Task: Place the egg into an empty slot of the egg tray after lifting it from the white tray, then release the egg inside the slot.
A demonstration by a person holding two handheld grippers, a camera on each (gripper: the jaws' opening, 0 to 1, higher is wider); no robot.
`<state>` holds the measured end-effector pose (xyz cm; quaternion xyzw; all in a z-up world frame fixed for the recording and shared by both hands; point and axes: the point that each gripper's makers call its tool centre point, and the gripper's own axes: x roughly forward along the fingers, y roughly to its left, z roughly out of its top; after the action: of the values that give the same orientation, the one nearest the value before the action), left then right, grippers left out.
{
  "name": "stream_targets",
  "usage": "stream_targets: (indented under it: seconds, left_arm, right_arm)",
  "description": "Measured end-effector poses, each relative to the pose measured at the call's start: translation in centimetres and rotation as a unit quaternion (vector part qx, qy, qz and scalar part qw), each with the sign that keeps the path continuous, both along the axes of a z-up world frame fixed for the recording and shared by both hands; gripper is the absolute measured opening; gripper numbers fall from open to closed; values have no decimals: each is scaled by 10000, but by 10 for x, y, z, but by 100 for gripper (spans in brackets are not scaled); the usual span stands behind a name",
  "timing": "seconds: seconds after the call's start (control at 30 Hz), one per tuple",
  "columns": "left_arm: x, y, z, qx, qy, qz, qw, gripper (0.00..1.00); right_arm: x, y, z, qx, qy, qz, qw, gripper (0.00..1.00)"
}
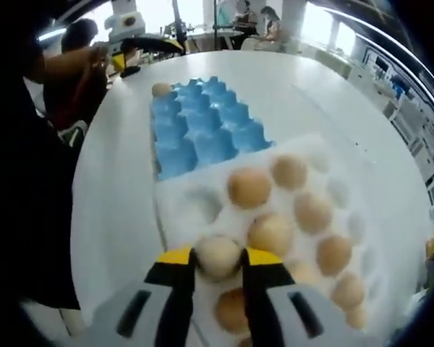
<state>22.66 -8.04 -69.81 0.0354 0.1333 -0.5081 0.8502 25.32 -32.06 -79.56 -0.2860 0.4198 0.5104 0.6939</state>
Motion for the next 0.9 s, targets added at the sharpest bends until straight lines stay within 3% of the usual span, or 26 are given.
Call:
stream_targets:
  seconds: [0.37,0.53,0.9]
  left_arm:
    - [2,-1,0,-15,-10,-33,10000,63]
    - [2,-2,-1,-20,-6,-49,10000,63]
    - [1,-1,-1,-1,-3,-37,10000,63]
  right_arm:
    - [-4,-1,9,128,-379,135,9991,24]
    - [-5,7,35,824,-366,-197,9957,24]
    - [-10,13,36,867,-397,-159,9953,24]
